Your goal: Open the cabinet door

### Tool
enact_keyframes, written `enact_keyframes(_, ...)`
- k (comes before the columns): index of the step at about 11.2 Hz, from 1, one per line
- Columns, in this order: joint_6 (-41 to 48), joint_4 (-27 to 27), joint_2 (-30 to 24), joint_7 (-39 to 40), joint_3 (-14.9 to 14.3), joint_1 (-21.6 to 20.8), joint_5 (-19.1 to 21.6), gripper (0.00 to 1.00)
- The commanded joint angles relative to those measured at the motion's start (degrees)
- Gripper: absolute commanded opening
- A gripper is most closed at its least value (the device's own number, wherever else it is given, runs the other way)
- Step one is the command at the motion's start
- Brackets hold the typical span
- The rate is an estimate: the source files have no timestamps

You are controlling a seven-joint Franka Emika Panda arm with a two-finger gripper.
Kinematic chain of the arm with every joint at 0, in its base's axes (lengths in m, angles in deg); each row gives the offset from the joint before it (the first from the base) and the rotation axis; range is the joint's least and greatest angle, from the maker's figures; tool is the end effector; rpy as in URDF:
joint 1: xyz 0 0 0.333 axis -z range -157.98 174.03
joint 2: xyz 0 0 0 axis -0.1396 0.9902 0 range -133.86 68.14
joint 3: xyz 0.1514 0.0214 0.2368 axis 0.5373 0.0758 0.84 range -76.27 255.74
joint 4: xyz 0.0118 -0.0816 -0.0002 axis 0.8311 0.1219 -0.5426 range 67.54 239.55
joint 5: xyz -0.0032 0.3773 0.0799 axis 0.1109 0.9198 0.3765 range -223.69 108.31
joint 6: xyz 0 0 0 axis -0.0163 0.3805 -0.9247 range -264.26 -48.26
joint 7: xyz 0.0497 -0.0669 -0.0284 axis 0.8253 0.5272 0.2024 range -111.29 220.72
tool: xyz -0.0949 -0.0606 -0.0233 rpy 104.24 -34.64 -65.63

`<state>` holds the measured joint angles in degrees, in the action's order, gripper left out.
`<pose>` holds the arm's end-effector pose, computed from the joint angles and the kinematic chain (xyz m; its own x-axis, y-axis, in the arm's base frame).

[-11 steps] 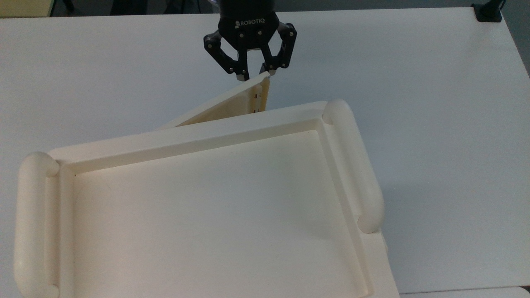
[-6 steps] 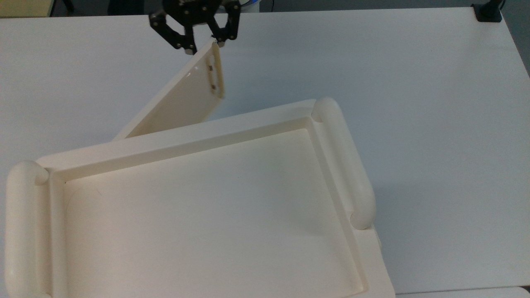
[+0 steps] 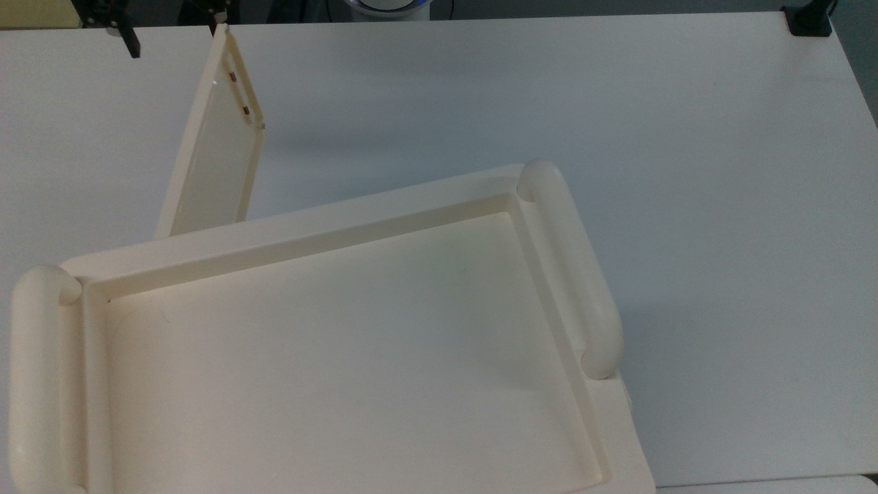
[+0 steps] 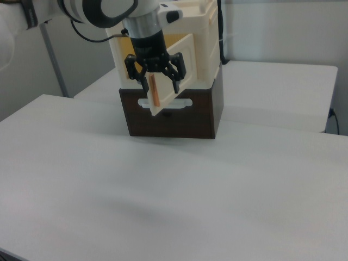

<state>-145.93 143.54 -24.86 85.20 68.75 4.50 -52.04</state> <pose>0.5765 -0.1545 0.6010 0.9598 0.2291 0.1623 0.2258 -0.9734 0.0391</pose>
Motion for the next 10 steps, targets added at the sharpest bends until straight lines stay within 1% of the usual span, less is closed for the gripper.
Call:
enact_keyframes(1, 3.58, 1.13, -3.42, -0.78, -1.43, 3.34, -1.60, 1.00)
enact_keyframes(2, 4.29, 0.96, -4.47, -1.04, -1.43, 4.75, -1.78, 1.00)
enact_keyframes(3, 5.42, 0.78, -4.83, -2.95, -1.43, 6.15, -1.78, 1.00)
enact_keyframes(4, 5.70, 0.78, -4.84, -5.24, -1.34, 6.43, -2.13, 1.00)
enact_keyframes(5, 5.87, 0.78, -4.66, -9.61, -0.73, 6.60, -5.09, 1.00)
enact_keyframes(6, 5.87, 0.78, -4.49, -12.96, 0.93, 6.61, -7.12, 1.00)
enact_keyframes(7, 5.96, 0.78, -4.48, -15.60, 2.77, 6.78, -7.32, 1.00)
enact_keyframes(8, 6.83, 0.78, -4.57, -16.76, 3.05, 6.78, -7.23, 1.00)
enact_keyframes(9, 10.41, 0.17, -4.57, -17.47, 3.49, 6.61, -7.06, 1.00)
enact_keyframes(10, 13.66, -0.53, -4.75, -21.39, 5.67, 6.52, -7.23, 1.00)
